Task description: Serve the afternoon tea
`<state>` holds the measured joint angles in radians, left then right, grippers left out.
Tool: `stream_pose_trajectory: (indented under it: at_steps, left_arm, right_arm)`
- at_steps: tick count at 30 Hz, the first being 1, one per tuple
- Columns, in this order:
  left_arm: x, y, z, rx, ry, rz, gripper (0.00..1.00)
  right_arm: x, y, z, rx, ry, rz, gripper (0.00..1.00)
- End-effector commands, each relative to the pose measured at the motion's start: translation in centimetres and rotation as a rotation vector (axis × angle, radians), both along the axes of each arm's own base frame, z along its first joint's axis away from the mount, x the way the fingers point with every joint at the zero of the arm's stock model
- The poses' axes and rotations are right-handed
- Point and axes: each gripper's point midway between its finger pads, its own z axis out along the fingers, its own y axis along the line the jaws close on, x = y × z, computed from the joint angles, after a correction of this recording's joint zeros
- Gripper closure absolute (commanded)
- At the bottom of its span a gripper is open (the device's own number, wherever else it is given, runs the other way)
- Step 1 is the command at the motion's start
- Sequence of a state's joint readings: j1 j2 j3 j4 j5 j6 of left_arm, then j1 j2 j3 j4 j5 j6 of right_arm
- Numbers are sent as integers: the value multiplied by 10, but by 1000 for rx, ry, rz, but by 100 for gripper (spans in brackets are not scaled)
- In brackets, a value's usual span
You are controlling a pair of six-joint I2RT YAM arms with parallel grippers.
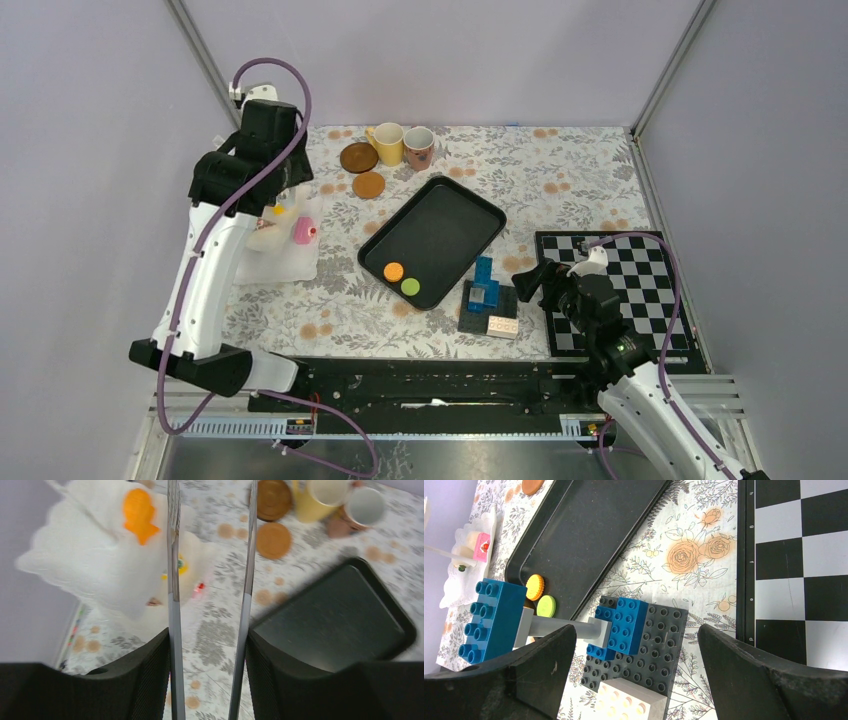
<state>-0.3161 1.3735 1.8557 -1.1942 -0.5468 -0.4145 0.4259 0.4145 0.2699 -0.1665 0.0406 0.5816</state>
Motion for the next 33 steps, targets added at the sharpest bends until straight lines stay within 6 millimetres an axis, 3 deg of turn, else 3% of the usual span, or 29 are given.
stream_pose_trajectory:
  at_steps: [1, 5, 8, 13, 17, 21, 25, 30, 33]
  left_arm:
    - [-8, -59, 25, -226, -60, -298, 46]
    - [-40, -113, -7, -369, 88, -502, 45]
    - [-72, -144, -45, -403, 217, -561, 45]
    - [-113, -180, -111, -482, 387, -518, 42]
    - [-121, -203, -144, -449, 417, -479, 40]
    - [-123, -204, -173, -262, 490, -466, 40]
    - [-120, -194, -189, -139, 530, -480, 40]
    - [-108, -177, -193, -29, 552, -462, 42]
    - [-99, -171, -194, -52, 559, -469, 44]
  right_arm:
    - [4, 2, 7, 5, -43, 8, 2]
    - [2, 4, 9, 15, -48, 20, 2]
    - [1, 6, 9, 20, -48, 28, 2]
    - [2, 5, 9, 19, -48, 26, 2]
    - [2, 4, 10, 18, -53, 19, 2]
    - [0, 4, 11, 29, -59, 21, 2]
    - [-1, 5, 13, 35, -66, 25, 2]
    - [-1, 6, 13, 36, -65, 29, 2]
    - [-2, 6, 13, 38, -65, 30, 2]
